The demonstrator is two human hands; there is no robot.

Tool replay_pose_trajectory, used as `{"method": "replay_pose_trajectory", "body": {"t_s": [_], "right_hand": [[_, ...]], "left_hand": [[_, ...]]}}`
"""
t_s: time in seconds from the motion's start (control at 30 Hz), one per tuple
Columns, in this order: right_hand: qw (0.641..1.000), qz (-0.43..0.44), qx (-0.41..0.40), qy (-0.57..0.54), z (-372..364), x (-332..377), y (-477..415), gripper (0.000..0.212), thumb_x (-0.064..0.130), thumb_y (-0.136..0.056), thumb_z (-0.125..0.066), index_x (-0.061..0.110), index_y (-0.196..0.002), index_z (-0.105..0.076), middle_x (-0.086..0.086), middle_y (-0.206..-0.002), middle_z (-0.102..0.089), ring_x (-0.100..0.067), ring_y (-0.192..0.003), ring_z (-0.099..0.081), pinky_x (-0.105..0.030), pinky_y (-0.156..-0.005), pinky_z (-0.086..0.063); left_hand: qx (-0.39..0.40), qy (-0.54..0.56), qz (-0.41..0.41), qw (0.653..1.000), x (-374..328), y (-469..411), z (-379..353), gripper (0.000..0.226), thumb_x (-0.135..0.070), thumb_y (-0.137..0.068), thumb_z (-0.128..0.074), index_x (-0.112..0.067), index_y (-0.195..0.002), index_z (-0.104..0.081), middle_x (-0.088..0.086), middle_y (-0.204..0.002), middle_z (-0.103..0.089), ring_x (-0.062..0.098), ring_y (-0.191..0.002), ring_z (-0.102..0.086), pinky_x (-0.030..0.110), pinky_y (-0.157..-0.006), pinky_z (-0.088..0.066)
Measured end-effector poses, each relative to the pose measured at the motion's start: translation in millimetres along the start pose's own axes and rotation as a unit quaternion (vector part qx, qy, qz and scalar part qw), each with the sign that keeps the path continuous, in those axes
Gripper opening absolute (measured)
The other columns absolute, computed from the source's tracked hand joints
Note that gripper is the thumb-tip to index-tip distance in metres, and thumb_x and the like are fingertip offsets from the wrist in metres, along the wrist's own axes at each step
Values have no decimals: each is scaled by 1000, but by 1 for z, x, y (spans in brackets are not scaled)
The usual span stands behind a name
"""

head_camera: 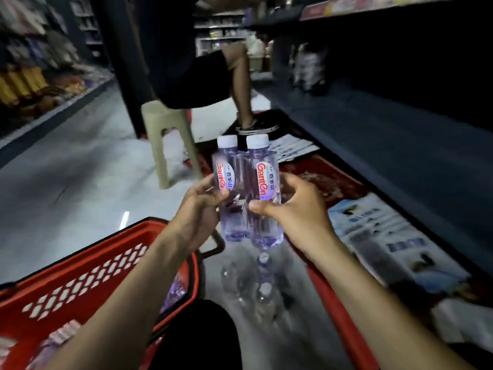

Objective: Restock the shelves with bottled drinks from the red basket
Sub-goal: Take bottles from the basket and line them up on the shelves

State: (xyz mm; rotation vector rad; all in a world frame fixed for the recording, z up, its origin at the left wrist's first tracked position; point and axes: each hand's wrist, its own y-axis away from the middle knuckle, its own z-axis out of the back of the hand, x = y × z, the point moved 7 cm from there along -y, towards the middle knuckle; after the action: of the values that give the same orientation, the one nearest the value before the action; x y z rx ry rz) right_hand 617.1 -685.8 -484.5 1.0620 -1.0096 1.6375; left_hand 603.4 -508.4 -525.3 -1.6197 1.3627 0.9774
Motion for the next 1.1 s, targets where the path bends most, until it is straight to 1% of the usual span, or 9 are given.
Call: {"method": "replay_pose_trajectory", "body": {"t_s": [0.1, 0.27, 0.33, 0.43, 0.53, 0.73, 0.9, 1.03, 1.1], "right_hand": [[993, 15, -118, 8, 83, -5, 24, 46, 28, -57, -86, 25, -100, -71, 11, -88, -76, -7, -82, -72, -38, -84, -57], [934, 37, -347, 72, 208, -1, 72, 48, 50, -58, -78, 35, -103, -69, 12, -93, -69, -7, -83, -68, -35, -79, -56], [904, 40, -416, 93, 245, -6, 89, 45, 50, -62, -78, 33, -104, -70, 13, -96, -65, -7, -86, -66, -34, -80, -56], [865, 12, -482, 139, 283, -20, 108, 55, 62, -61, -68, 32, -107, -66, 11, -100, -64, -11, -92, -67, -37, -83, -55], [845, -29, -496, 197, 304, -34, 116, 58, 57, -67, -73, 29, -117, -64, 8, -111, -63, -14, -103, -63, -36, -89, -52], [845, -81, -477, 229, 316, -66, 110, 72, 39, -78, -78, 25, -141, -45, 2, -139, -49, -16, -129, -48, -37, -107, -42], [844, -101, -475, 228, 309, -84, 86, 70, 38, -82, -75, 25, -141, -41, 5, -135, -50, -14, -123, -52, -36, -100, -46], [845, -90, -489, 198, 305, -95, 65, 73, 32, -87, -71, 21, -147, -31, 3, -141, -52, -14, -122, -55, -26, -94, -44], [844, -89, -491, 197, 309, -99, 59, 73, 29, -90, -67, 19, -150, -27, 0, -143, -50, -15, -125, -54, -18, -90, -38]], "left_hand": [[98, 36, -16, 994, 4, -13, -100, 76, -13, -64, -84, 3, -131, -54, 25, -124, -62, 38, -113, -61, 51, -96, -51], [217, 75, -26, 973, 19, -32, -250, 84, -22, -59, -87, 5, -131, -52, 18, -113, -70, 32, -107, -64, 44, -99, -50], [261, 71, -30, 962, 29, -36, -299, 68, -16, -66, -82, 2, -126, -55, 14, -107, -71, 29, -101, -66, 41, -94, -52], [306, 59, -38, 949, 56, -41, -350, 39, 2, -82, -57, 1, -120, -56, 10, -101, -73, 24, -94, -69, 36, -86, -54], [331, 78, -31, 940, 88, -51, -379, 41, 3, -83, -53, 3, -124, -54, 10, -104, -72, 25, -97, -66, 38, -90, -51], [338, 70, -16, 938, 134, -74, -409, 43, 5, -84, -52, 7, -127, -51, 12, -104, -69, 26, -94, -66, 37, -85, -53], [325, 86, -9, 942, 154, -97, -412, 50, 5, -79, -54, 6, -129, -51, 14, -103, -69, 26, -94, -66, 40, -90, -53], [321, 89, 13, 943, 172, -118, -412, 50, 5, -79, -55, 7, -129, -49, 11, -99, -71, 23, -90, -68, 35, -82, -55], [333, 92, 40, 938, 181, -122, -415, 53, 2, -81, -58, 9, -132, -46, 13, -105, -70, 26, -95, -67, 36, -85, -54]]}}
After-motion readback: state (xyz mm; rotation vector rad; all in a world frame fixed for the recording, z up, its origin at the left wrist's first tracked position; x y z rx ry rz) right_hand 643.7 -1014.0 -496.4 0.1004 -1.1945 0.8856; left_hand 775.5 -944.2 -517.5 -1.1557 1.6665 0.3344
